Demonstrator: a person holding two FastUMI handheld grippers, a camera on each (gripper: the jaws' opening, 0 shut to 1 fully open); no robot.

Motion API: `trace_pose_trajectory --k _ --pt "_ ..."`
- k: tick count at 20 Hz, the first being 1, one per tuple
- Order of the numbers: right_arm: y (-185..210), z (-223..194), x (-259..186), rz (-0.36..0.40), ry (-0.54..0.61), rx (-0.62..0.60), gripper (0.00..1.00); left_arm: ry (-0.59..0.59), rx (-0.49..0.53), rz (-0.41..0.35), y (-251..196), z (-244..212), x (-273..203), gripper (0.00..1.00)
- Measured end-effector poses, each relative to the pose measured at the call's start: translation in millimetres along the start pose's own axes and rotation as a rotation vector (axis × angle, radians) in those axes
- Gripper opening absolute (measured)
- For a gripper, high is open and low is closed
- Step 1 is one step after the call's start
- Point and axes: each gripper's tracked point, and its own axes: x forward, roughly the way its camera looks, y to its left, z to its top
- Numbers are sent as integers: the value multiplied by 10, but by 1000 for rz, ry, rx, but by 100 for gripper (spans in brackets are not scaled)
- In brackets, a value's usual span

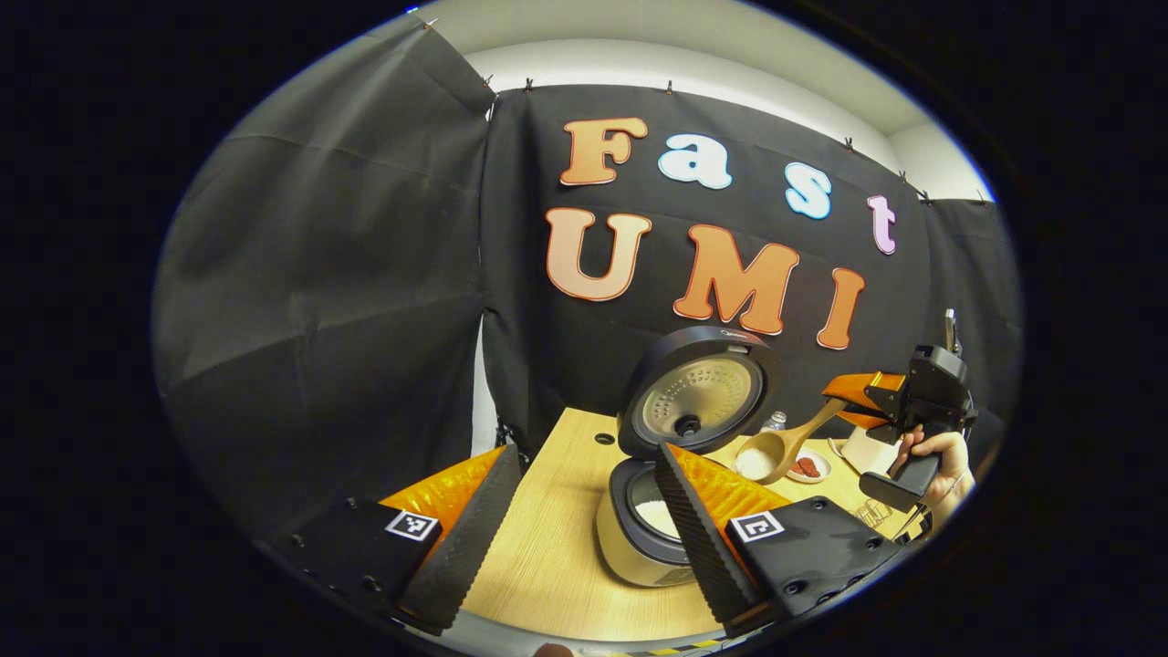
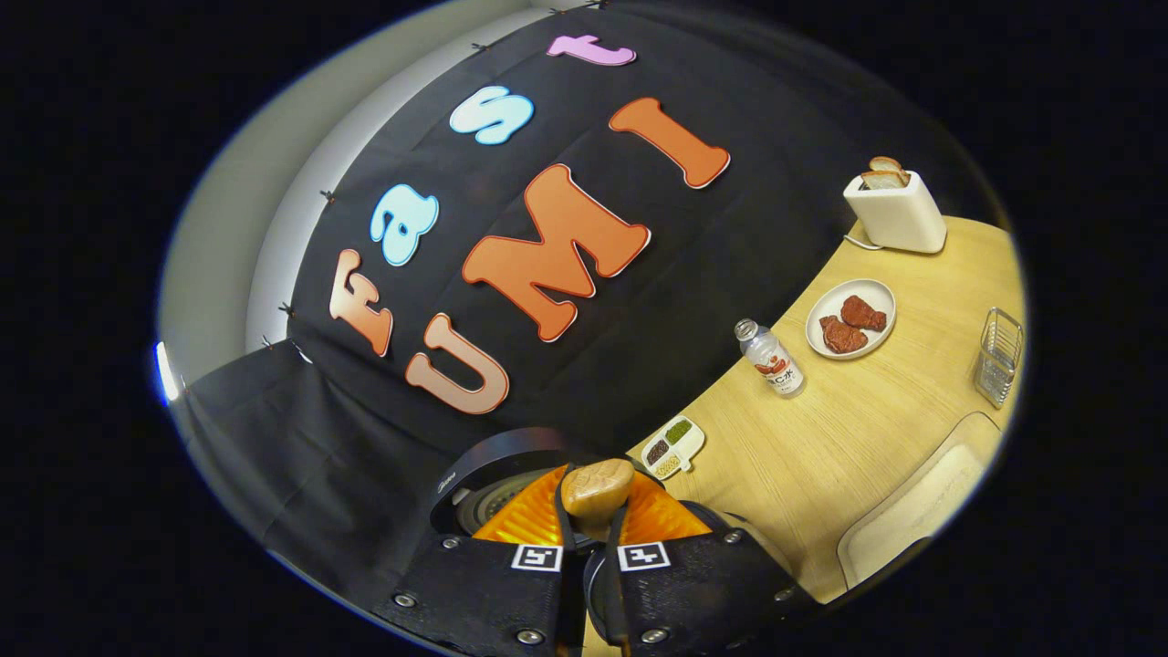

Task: Close the left gripper, press the button to open the rice cooker; take a wooden spoon from the chopstick holder with the right hand, scoop a spoonful of rice and pour it into the rice cooker, then put the wooden spoon back into the chopstick holder.

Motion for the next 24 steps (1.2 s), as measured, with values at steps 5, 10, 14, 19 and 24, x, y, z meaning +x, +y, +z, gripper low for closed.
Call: trace_pose_trajectory --k 5,10,14,19,24 --pt "68 -42 -12 21 6 -28 8 -2 -11 -2 23 -8 -18 100" --pt "135 -109 -11 38 9 -95 8 -3 -5 2 33 -17 -23 100" --pt "173 -140 -7 47 5 -149 8 -1 -2 -2 43 -28 -7 100" --pt "226 -151 5 66 -4 -203 8 2 3 -5 48 -31 13 100" --pt "288 -171 -5 80 -19 -311 8 -1 2 -11 41 -9 23 100"
